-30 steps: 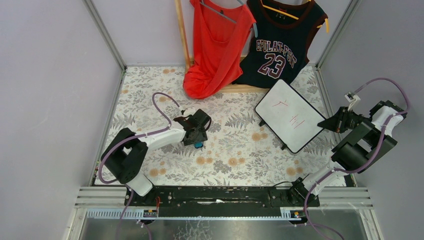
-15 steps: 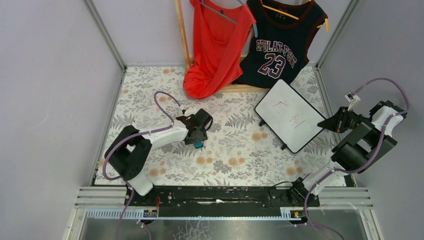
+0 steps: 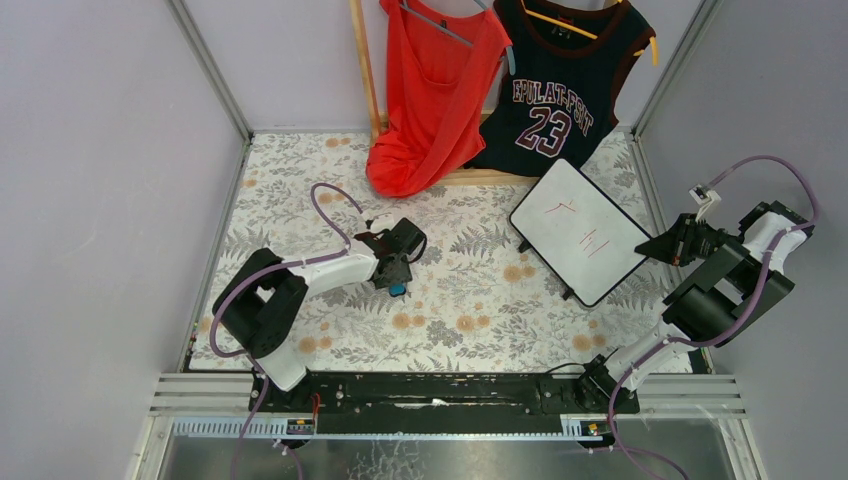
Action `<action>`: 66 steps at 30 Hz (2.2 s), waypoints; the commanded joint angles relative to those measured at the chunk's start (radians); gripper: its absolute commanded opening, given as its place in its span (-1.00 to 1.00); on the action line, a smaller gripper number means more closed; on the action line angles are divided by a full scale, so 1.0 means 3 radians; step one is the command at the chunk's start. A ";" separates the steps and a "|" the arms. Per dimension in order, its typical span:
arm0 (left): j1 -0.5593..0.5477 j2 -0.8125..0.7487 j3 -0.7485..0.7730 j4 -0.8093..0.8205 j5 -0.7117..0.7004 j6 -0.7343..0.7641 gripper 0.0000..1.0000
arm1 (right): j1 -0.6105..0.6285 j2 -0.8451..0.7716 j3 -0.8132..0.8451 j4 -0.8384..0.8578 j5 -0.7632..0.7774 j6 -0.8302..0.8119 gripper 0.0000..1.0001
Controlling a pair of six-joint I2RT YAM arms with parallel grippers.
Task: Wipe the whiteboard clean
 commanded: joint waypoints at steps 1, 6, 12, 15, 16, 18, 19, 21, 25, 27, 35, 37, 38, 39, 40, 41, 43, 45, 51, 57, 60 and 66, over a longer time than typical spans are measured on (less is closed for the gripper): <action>0.0015 0.0042 0.0015 0.0171 -0.0043 0.0017 -0.31 | -0.0015 -0.0057 -0.0056 0.0130 0.0443 -0.0053 -1.00; 0.0015 0.0043 0.0036 0.0212 0.0013 0.0091 -0.82 | -0.0015 -0.0050 -0.0067 0.0130 0.0451 -0.0054 -1.00; 0.0003 -0.0079 0.0105 0.0395 0.0192 0.0279 -1.00 | -0.0015 -0.0069 -0.0062 0.0119 0.0457 -0.0045 -1.00; -0.0008 -0.0152 0.0182 0.0599 0.0345 0.0457 -1.00 | -0.0015 -0.0082 -0.0055 0.0107 0.0455 -0.0045 -1.00; -0.0021 -0.0154 0.0234 0.0692 0.0413 0.0572 -1.00 | -0.0012 -0.0081 -0.0048 0.0102 0.0457 -0.0044 -1.00; -0.0057 -0.0125 0.0379 0.0794 0.0537 0.0744 -1.00 | -0.0012 -0.0067 -0.0039 0.0098 0.0453 -0.0043 -1.00; -0.0090 -0.0096 0.0480 0.0826 0.0569 0.0831 -1.00 | -0.0010 -0.0059 -0.0032 0.0093 0.0452 -0.0043 -1.00; -0.0192 0.0004 0.0707 0.0879 0.0640 0.1032 -1.00 | -0.0010 -0.0037 -0.0034 0.0087 0.0452 -0.0043 -1.00; -0.0418 0.0242 0.1186 0.1057 0.0765 0.1489 -1.00 | -0.0005 -0.0006 -0.0033 0.0086 0.0457 -0.0040 -1.00; -0.0492 0.0386 0.1382 0.1124 0.0856 0.1671 -1.00 | -0.0005 -0.0010 -0.0036 0.0095 0.0470 -0.0036 -1.00; -0.0667 0.0799 0.1913 0.1613 0.1161 0.2092 -1.00 | 0.0001 -0.0067 -0.0051 0.0083 0.0500 -0.0047 -1.00; -0.0710 0.0902 0.2068 0.1709 0.1212 0.2130 -1.00 | 0.0000 -0.0070 -0.0049 0.0057 0.0497 -0.0067 -1.00; -0.0727 0.0966 0.2158 0.1734 0.1243 0.2134 -1.00 | 0.0004 -0.0070 -0.0051 0.0046 0.0496 -0.0074 -1.00; -0.0751 0.1038 0.2254 0.1755 0.1260 0.2134 -1.00 | 0.0008 -0.0070 -0.0048 0.0040 0.0494 -0.0079 -1.00; -0.0782 0.1103 0.2361 0.1771 0.1273 0.2145 -1.00 | 0.0014 -0.0074 -0.0053 0.0037 0.0493 -0.0075 -1.00; -0.0813 0.1190 0.2455 0.1791 0.1293 0.2157 -1.00 | 0.0015 -0.0079 -0.0052 0.0037 0.0493 -0.0074 -1.00; -0.0870 0.1313 0.2627 0.1837 0.1341 0.2183 -1.00 | 0.0026 -0.0084 -0.0061 0.0040 0.0493 -0.0073 -1.00; -0.0910 0.1436 0.2783 0.1884 0.1449 0.2192 -1.00 | 0.0038 -0.0081 -0.0064 0.0050 0.0492 -0.0062 -1.00; -0.0951 0.1753 0.3111 0.2043 0.1842 0.2034 -1.00 | 0.0056 -0.0073 -0.0051 0.0036 0.0483 -0.0056 -1.00; -0.1059 0.1979 0.3359 0.2041 0.1848 0.2065 -1.00 | 0.0084 -0.0099 -0.0068 0.0029 0.0498 -0.0069 -1.00; -0.1113 0.2028 0.3377 0.2124 0.1853 0.2062 -1.00 | 0.0089 -0.0111 -0.0088 0.0026 0.0504 -0.0088 -1.00; -0.1224 0.2142 0.3388 0.2408 0.1846 0.2096 -1.00 | 0.0108 -0.0112 -0.0097 0.0004 0.0498 -0.0090 -1.00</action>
